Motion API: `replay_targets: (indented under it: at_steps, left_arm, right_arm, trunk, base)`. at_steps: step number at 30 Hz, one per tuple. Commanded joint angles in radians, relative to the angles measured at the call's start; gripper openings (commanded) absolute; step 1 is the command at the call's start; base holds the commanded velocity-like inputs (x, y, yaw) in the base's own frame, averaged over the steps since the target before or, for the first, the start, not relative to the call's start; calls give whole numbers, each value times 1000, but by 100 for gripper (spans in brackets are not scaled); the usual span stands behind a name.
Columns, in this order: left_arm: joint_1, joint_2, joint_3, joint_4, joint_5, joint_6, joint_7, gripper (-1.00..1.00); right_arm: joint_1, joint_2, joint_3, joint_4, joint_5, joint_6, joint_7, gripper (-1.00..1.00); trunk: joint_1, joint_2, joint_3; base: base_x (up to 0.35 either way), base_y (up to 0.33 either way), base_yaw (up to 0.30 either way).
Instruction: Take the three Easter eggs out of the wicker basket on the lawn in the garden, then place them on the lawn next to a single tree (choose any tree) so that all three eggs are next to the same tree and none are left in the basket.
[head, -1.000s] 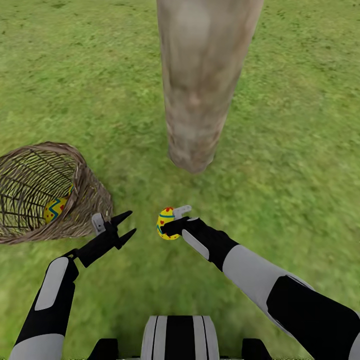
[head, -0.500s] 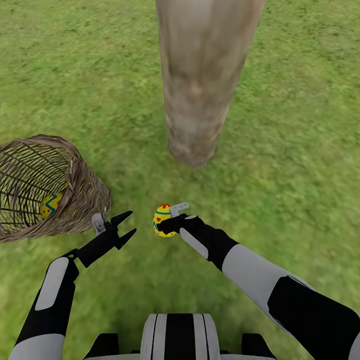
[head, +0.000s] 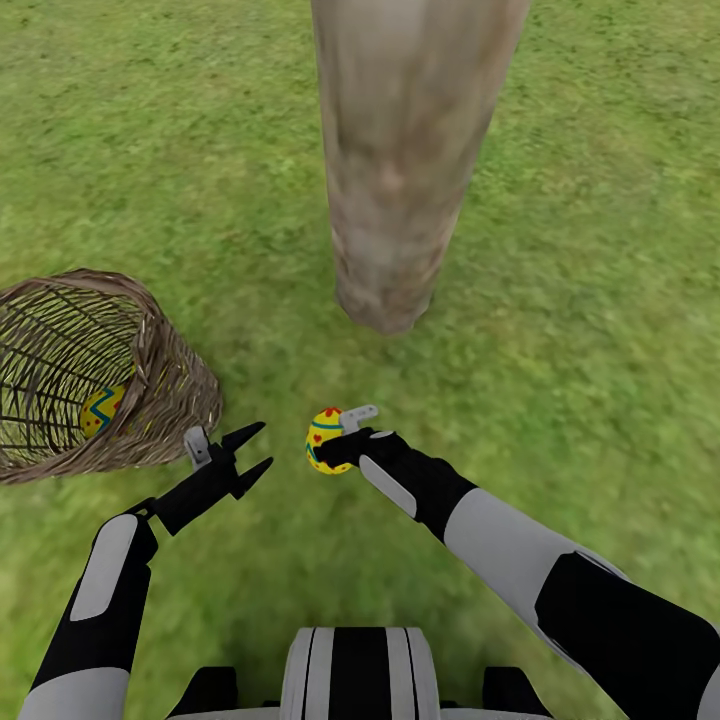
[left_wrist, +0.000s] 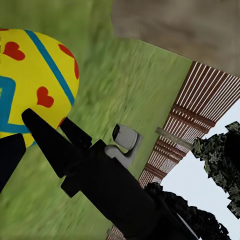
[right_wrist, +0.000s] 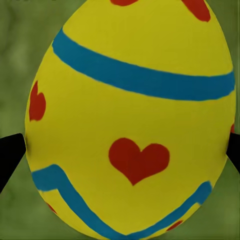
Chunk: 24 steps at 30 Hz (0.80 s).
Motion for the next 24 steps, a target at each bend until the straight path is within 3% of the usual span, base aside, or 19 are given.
replay_targets:
  at_steps: [1,11,12,19,24]
  left_arm:
    - [-1,-1,3,0,-10,5,-9,100]
    - [-1,-1,3,0,-10,5,-9,100]
    - [-1,-1,3,0,-10,5,-9,100]
    - [-1,0,3,1,-10,5,-9,100]
    - [-1,1,3,1,-10,5,-9,100]
  right_arm:
    - [0,0,4,58,-8,2,-16,-100]
    - [0,0,4,57,-8,3,-24,-100]
    - [0,0,4,57,-8,3,-24,100]
    - [0,0,4,57,-8,5,-22,100]
    - [0,0,3,57,-8,4,-22,100]
  trunk:
    - [0,0,-1]
    - [0,0,-1]
    - [0,0,-1]
    - [0,0,-1]
    - [-2,1,19]
  base:
    - [0,0,0]
    - [0,0,0]
    - [0,0,0]
    - [0,0,0]
    - [0,0,0]
